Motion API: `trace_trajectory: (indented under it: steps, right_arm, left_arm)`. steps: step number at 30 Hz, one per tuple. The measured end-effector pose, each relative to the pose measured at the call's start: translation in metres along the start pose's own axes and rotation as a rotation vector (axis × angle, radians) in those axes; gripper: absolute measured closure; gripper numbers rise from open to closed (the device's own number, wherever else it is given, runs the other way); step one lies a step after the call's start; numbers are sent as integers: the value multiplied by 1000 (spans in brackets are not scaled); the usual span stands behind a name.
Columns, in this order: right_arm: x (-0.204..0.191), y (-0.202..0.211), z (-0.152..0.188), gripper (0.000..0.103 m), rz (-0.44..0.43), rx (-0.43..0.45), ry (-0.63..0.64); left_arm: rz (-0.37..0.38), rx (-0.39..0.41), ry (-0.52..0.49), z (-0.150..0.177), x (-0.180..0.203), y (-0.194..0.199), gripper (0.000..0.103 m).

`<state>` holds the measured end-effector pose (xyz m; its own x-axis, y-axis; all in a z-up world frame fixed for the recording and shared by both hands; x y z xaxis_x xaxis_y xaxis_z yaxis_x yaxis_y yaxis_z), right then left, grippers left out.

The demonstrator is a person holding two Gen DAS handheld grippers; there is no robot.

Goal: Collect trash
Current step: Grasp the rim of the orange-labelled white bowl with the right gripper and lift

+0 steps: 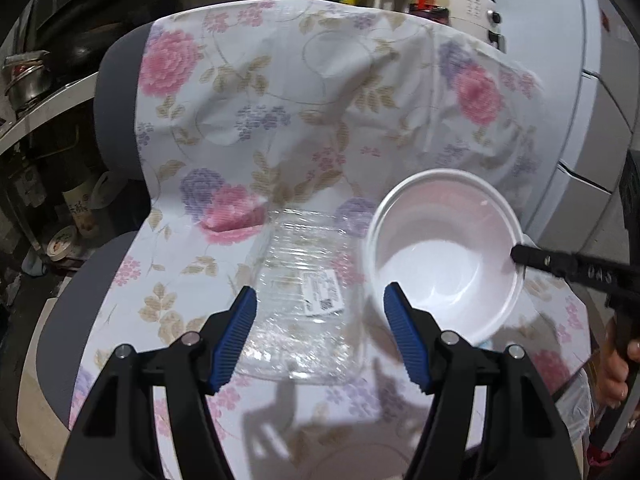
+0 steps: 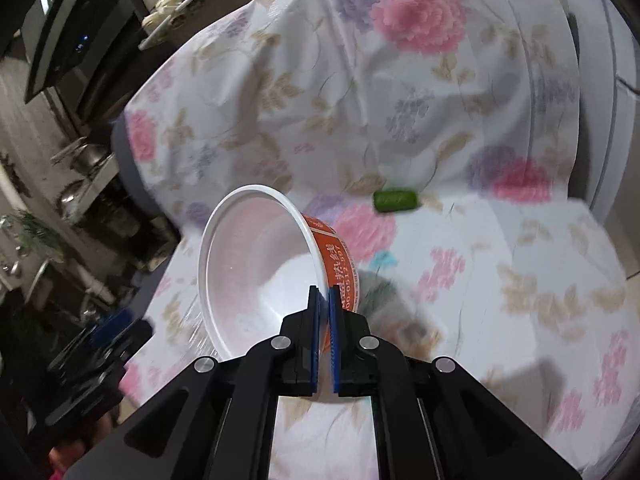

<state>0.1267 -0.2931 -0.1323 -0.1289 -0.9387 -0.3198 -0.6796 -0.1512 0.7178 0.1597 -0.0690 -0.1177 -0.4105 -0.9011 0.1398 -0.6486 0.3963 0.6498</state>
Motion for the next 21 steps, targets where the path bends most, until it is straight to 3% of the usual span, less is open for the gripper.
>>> trace_trajectory:
  steps: [4,8,14,16,17,18,21]
  right_arm:
    - [-3,3,26,98,-46,-61,19]
    - [-2,1,36,98,37,-41,80]
    - [-3,2,38,93,102,10,160]
    - [-3,8,37,85,120,51,187]
    - [-2,12,36,69,121,73,181]
    - [1,19,35,58,116,105,171]
    - [7,35,31,57,133,168,156]
  left_arm:
    - [36,-18,-16,9,10,-1,38]
    - [72,-64,-16,19,15,-20,39]
    - [104,-123,-29,22,21,-51,72]
    - [109,-128,-34,21,23,-55,83]
    - [106,-132,-37,21,24,-57,91]
    - [103,-135,-38,21,26,-59,92]
    - [117,-111,-3,17,24,-56,97]
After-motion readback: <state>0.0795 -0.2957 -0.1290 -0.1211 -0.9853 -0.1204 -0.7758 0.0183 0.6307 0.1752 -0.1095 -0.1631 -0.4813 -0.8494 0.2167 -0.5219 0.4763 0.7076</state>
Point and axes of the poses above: each gripper's, at about its wrist camera, not at the fingertips, and y roughly against the way its jaws point, x to its right, z to its underside, the point moved 4 cm from there along -y, roughly the way its jaws point, and after that the axes turned 7 degrees about z, right-handed, at the moved point
